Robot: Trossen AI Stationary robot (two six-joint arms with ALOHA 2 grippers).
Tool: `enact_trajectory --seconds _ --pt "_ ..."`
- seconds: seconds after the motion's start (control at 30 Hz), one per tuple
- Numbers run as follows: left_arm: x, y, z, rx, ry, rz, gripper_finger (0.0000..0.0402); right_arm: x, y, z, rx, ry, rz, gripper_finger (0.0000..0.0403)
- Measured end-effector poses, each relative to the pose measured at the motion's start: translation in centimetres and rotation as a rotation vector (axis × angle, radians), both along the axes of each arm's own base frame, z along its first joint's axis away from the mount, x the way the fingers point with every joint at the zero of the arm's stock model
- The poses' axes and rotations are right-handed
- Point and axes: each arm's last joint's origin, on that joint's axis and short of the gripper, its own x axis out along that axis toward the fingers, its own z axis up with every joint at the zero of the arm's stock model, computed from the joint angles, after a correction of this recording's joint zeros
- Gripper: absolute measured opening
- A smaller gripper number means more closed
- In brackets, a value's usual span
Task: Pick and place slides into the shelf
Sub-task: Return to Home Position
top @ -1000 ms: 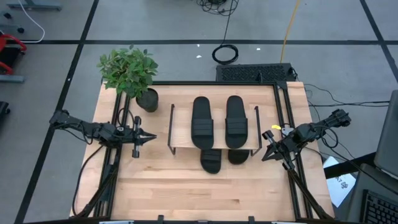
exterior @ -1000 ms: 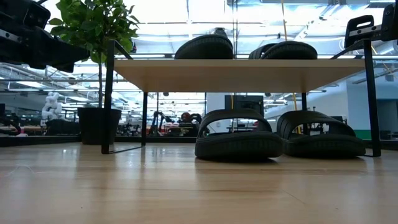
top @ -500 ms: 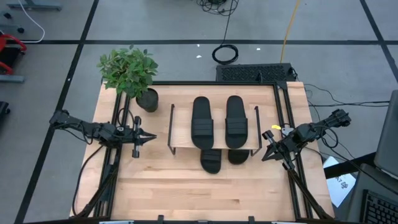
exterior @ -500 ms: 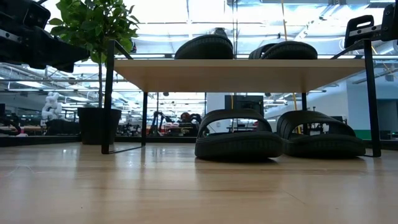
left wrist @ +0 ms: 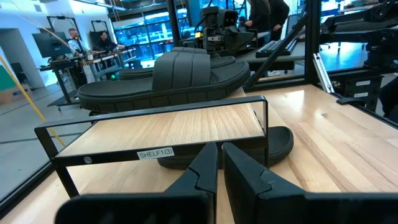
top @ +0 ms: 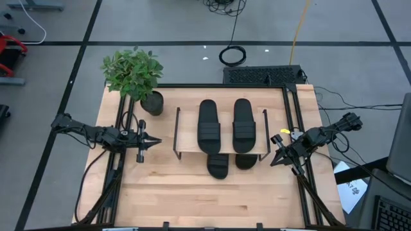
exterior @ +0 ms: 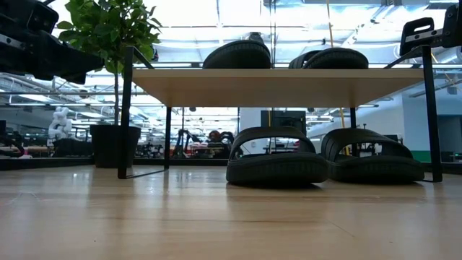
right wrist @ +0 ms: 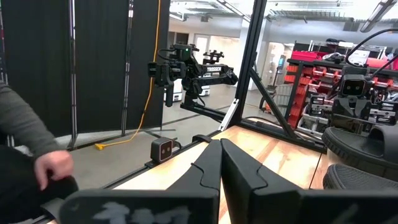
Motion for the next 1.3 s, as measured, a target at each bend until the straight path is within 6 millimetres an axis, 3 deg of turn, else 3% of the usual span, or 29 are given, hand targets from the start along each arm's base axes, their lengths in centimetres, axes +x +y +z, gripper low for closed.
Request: enact_trajectory --seconds 1.3 --pt "0.00 0.00 0.00 0.000 0.000 0.000 0.0026 0.00 0.00 0.00 0.000 0.000 0.000 0.0000"
